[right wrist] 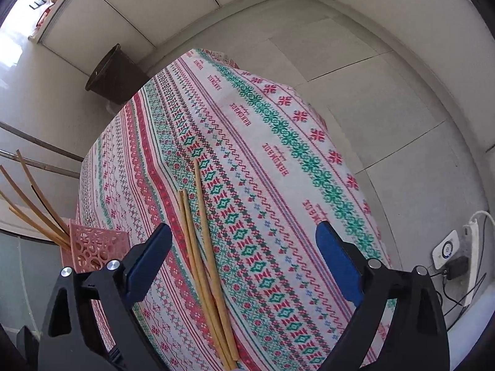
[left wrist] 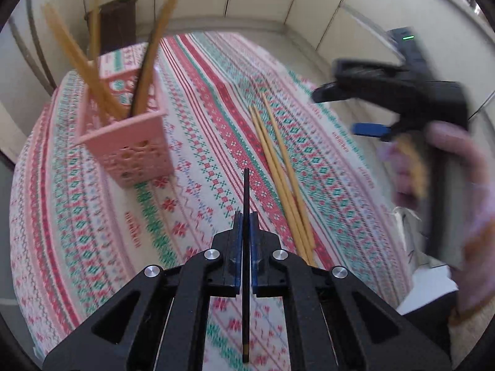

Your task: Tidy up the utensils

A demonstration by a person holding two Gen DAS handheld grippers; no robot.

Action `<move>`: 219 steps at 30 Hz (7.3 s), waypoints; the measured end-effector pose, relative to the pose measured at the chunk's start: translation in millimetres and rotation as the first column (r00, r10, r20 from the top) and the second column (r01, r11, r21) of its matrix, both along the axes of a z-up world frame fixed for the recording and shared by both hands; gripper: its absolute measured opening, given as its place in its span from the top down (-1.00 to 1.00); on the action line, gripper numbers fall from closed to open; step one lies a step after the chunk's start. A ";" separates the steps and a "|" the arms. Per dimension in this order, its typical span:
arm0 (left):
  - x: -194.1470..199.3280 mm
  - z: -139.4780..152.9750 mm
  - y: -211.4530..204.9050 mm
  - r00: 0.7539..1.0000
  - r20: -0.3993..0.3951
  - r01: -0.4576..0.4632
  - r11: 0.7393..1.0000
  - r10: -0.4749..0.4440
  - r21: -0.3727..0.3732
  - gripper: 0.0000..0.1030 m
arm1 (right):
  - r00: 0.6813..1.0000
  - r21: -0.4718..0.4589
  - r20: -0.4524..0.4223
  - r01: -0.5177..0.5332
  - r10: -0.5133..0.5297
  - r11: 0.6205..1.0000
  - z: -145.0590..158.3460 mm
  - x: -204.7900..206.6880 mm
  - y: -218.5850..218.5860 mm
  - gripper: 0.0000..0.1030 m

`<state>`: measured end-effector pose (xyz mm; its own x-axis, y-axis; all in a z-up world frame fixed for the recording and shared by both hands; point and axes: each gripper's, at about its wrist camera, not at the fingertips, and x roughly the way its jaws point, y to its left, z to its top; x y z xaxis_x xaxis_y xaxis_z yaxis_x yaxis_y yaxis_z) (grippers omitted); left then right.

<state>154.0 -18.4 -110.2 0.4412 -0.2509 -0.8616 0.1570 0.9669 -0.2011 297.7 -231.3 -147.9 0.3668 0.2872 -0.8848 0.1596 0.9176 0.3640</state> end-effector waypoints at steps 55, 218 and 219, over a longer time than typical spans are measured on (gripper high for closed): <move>-86.6 80.2 53.0 0.950 0.295 -0.114 0.993 0.101 0.028 0.92 | 0.909 -0.186 0.296 -0.247 0.294 0.951 97.7 -83.4 57.3 0.89; 6.0 -31.9 -28.3 0.993 -0.048 -0.107 0.991 0.111 0.081 -0.86 | 0.966 0.133 0.231 0.085 -0.114 0.987 111.8 -105.3 -74.9 -0.87; 9.3 -37.0 -35.0 0.993 -0.066 -0.089 0.994 0.093 0.069 -0.86 | 0.967 0.164 0.218 0.097 -0.132 0.982 109.4 -104.2 -81.3 -0.87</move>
